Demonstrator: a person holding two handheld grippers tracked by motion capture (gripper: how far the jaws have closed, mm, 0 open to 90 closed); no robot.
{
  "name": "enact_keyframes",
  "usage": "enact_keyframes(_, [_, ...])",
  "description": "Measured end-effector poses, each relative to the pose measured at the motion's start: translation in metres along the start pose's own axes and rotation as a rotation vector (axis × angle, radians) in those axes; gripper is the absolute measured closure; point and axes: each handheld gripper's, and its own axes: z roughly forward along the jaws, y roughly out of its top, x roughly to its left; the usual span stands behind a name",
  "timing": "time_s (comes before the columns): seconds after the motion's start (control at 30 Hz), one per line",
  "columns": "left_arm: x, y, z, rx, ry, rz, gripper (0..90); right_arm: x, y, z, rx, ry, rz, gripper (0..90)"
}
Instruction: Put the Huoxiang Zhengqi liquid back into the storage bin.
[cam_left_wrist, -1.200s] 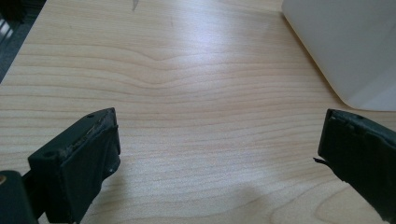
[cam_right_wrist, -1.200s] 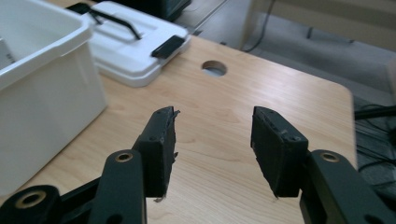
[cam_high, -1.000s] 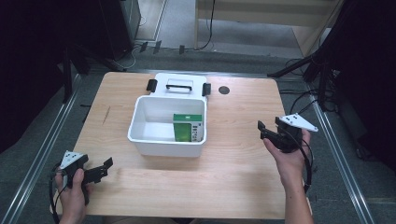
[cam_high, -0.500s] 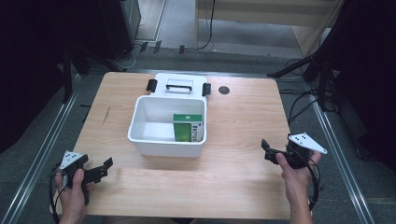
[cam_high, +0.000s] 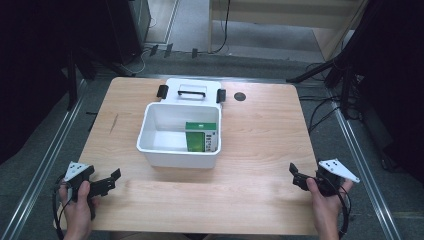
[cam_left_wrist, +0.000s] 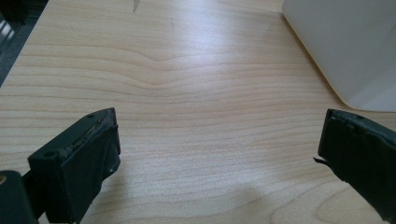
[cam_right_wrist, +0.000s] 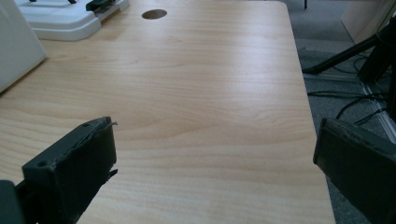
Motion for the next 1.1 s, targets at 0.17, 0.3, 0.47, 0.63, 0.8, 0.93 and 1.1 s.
enact_keyframes(0.17, [0.000, 0.000, 0.000, -0.001, 0.001, 0.000, 0.1, -0.009, -0.012, -0.007, 0.007, -0.012, 0.030, 0.0])
enact_keyframes(0.3, [0.000, 0.000, 0.000, -0.002, 0.001, -0.002, 0.1, -0.014, -0.022, -0.010, 0.009, -0.013, 0.047, 0.0])
enact_keyframes(0.47, [0.000, 0.000, 0.000, -0.001, 0.001, -0.002, 0.1, -0.019, -0.032, -0.014, 0.016, 0.002, 0.090, 0.0])
enact_keyframes(0.63, [0.000, 0.000, 0.000, 0.002, -0.003, -0.002, 0.1, -0.023, -0.039, -0.019, -0.012, -0.024, 0.108, 1.8])
enact_keyframes(0.8, [0.000, 0.001, 0.001, 0.010, -0.004, 0.003, 0.1, -0.027, -0.041, -0.022, -0.058, -0.046, 0.169, 7.8])
enact_keyframes(0.93, [0.000, 0.000, 0.001, 0.009, -0.002, 0.004, 0.1, -0.025, -0.041, -0.020, -0.040, -0.038, 0.161, 8.0])
enact_keyframes(1.1, [-0.001, 0.001, 0.001, 0.011, 0.001, 0.007, 0.1, -0.023, -0.041, -0.018, -0.031, -0.027, 0.136, 12.0])
